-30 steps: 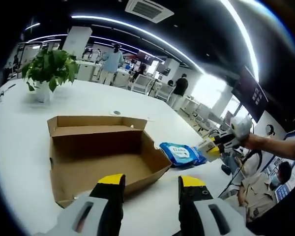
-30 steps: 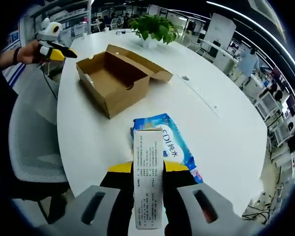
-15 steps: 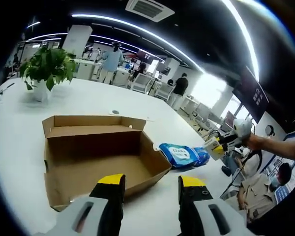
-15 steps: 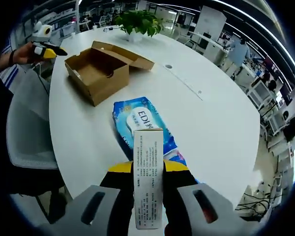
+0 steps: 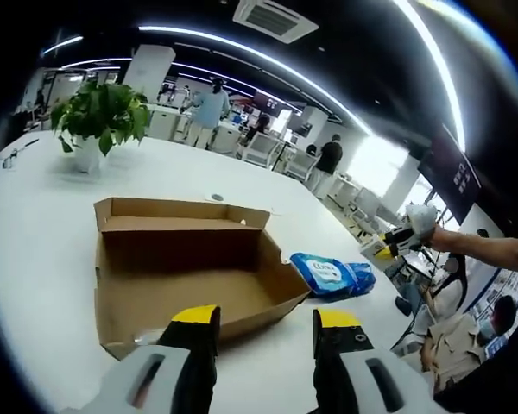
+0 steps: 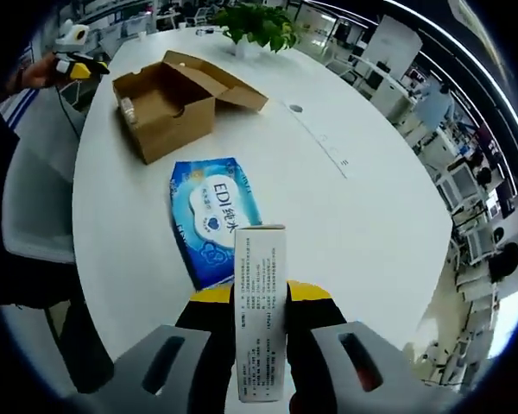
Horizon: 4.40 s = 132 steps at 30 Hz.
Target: Operate the shoe box by opening the lid, removing the specified soft item, and placing it in the target area until the item is outside and the box remains undamaged.
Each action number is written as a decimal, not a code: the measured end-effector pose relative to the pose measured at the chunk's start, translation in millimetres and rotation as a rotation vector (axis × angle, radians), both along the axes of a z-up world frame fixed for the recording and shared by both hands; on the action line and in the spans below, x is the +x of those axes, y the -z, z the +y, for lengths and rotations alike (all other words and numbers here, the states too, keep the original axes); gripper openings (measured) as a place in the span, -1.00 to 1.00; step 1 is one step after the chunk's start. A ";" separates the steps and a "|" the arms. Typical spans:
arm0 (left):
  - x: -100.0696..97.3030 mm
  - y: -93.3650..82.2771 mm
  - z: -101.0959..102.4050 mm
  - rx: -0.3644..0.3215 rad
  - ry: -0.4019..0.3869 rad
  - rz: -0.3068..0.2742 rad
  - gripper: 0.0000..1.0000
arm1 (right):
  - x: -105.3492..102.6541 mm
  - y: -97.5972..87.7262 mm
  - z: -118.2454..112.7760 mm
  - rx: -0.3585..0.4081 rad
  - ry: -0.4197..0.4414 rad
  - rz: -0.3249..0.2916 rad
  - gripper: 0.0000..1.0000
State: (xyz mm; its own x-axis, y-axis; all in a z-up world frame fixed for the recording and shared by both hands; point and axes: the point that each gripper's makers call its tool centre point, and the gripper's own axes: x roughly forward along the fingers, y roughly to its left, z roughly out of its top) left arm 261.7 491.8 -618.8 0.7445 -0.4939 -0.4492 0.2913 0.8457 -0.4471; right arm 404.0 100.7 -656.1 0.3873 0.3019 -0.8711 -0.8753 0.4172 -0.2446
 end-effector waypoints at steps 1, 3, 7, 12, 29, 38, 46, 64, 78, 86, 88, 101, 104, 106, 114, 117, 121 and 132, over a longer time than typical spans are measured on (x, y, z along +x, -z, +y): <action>-3.1 0.4 0.0 0.004 -0.003 0.002 -0.13 | 3.8 1.3 -1.9 -0.017 -0.015 -0.003 -0.63; -6.8 0.8 1.2 0.009 -0.009 0.003 -0.13 | 13.1 4.8 -5.3 -0.042 -0.033 -0.005 -0.63; -11.8 0.7 6.1 0.004 -0.034 0.003 -0.14 | 30.8 11.9 -9.5 -0.092 -0.062 -0.004 -0.63; -18.2 1.9 10.8 0.009 -0.049 0.007 -0.14 | 48.2 27.1 -13.2 -0.172 -0.109 -0.010 -0.63; -26.4 2.5 32.1 0.029 -0.115 0.012 -0.14 | 51.2 80.6 -20.2 -0.316 -0.245 0.066 -0.63; -25.4 6.3 29.9 0.044 -0.108 0.027 -0.14 | 56.7 96.4 -21.3 -0.347 -0.283 0.085 -0.63; -19.2 5.9 27.6 0.047 -0.098 0.030 -0.14 | 54.5 99.4 -18.6 -0.341 -0.283 0.100 -0.64; 8.2 6.9 10.4 0.046 -0.013 0.039 -0.13 | 52.1 70.3 -25.6 -0.320 -0.239 0.076 -0.45; 27.0 5.8 -13.4 0.030 0.074 0.022 -0.13 | 55.6 24.1 -48.7 -0.150 -0.025 -0.001 -0.37; 31.4 3.7 -15.2 0.015 0.089 0.014 -0.13 | 51.9 -1.7 -38.5 0.135 0.191 0.002 -0.34; 31.6 3.5 -15.9 0.013 0.092 0.012 -0.13 | 49.5 -10.2 -27.8 0.284 0.279 0.035 -0.33; 27.9 4.0 -8.1 0.008 0.092 0.010 -0.13 | 46.5 -16.1 -2.2 0.403 0.310 0.047 -0.30; 24.9 3.5 -6.0 0.008 0.086 0.008 -0.13 | 45.9 -15.3 10.3 0.414 0.294 0.051 -0.31; 22.3 2.6 -2.2 0.007 0.077 0.006 -0.13 | 41.6 -15.2 28.7 0.436 0.279 0.068 -0.34; 12.8 3.0 14.1 0.006 0.045 0.006 -0.13 | 14.8 -11.7 102.6 0.474 0.187 0.114 -0.35; 9.6 4.5 20.2 0.004 0.031 0.006 -0.13 | 4.0 -12.9 132.6 0.508 0.156 0.136 -0.35; 3.9 5.4 24.8 0.001 0.015 0.006 -0.14 | -8.0 -12.3 166.0 0.526 0.117 0.155 -0.34; -2.6 13.0 44.1 0.010 -0.006 0.019 -0.14 | -44.7 -10.1 241.8 0.568 0.004 0.207 -0.33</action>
